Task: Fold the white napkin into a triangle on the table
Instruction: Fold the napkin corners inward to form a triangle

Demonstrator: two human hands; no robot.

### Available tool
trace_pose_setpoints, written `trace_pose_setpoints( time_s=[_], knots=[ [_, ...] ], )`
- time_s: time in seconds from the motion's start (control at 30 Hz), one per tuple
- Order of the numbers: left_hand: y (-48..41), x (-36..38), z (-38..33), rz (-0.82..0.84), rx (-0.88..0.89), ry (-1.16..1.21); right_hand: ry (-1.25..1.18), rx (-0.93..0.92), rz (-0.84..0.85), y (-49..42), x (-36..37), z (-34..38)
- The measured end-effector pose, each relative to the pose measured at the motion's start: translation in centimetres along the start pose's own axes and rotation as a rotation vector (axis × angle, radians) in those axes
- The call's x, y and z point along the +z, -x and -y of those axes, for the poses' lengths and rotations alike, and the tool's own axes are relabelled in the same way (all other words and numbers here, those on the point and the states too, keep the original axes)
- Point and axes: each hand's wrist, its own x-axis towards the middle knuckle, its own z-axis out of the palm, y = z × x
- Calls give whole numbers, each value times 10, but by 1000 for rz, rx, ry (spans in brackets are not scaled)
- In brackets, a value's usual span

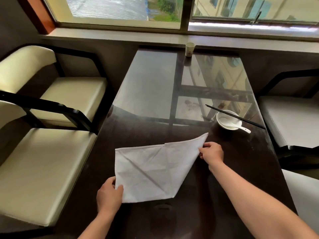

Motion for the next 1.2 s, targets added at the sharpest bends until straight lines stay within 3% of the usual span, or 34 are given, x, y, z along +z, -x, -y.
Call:
trace_pose_setpoints(
  time_s=[0.27,0.4,0.57,0.77,0.9,1.2],
  knots=[
    [67,23,5,227,-20,126,50,-155,88,-34,10,22],
    [68,24,9,212,-47,273,133,-250,133,-6,3,5],
    [59,21,2,125,-86,366,359,-671,81,74,-6,-42],
    [52,14,-1,126,-152,501,554,-1030,315,150,0,-78],
    [51,9,-7,175,-169,604,678,-1100,367,168,20,-77],
    [54,-3,-4,271,-150,732,554,-1180,182,169,38,-69]
  ],
)
